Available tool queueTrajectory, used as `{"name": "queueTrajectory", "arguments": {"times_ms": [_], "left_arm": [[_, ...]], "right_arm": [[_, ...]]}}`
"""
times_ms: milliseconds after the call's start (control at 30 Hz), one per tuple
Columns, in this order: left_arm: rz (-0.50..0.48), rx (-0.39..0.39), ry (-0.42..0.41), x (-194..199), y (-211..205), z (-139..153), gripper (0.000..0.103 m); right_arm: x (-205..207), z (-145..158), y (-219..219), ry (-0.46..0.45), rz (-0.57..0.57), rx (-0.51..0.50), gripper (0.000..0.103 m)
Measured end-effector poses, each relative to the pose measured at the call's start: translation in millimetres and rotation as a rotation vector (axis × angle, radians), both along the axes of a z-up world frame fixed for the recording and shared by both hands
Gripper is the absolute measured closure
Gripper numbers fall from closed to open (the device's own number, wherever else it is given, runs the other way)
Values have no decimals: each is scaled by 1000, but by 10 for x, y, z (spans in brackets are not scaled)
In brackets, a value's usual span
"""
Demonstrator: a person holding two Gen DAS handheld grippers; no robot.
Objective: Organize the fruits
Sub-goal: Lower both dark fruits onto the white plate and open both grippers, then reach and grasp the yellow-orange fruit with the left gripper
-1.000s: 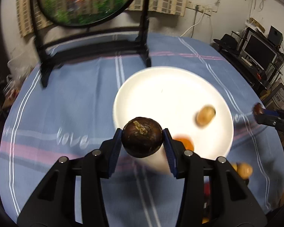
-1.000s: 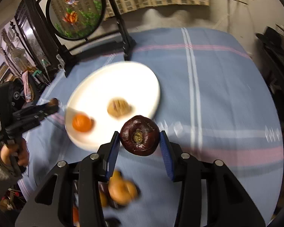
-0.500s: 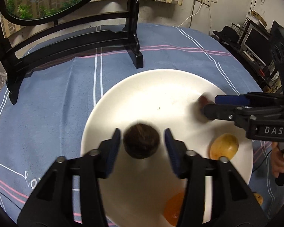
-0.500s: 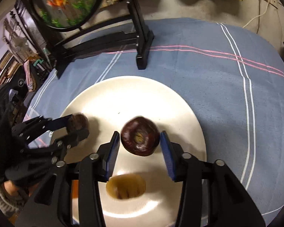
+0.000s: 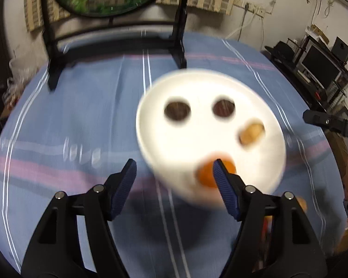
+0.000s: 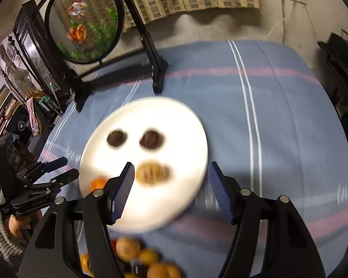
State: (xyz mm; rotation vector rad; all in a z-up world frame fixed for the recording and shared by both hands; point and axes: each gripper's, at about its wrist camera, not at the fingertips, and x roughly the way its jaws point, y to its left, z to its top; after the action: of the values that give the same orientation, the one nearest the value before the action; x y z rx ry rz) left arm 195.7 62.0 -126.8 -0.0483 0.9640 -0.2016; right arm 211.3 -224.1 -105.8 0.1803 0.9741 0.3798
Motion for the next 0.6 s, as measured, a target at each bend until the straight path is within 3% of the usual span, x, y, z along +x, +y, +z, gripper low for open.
{"name": "queueTrajectory", "arguments": {"times_ms": [300, 433, 600], "left_arm": [[-151, 8, 39, -1022, -276, -55, 25], [-245, 48, 52, -1208, -466, -114, 24], [-262, 82, 104, -1236, -498, -281, 24]], "right_arm": [[-866, -76, -307, 67, -50, 35, 35], [-1100, -114, -437, 85, -77, 42, 35], [-1312, -182, -662, 113, -139, 58, 35]]}}
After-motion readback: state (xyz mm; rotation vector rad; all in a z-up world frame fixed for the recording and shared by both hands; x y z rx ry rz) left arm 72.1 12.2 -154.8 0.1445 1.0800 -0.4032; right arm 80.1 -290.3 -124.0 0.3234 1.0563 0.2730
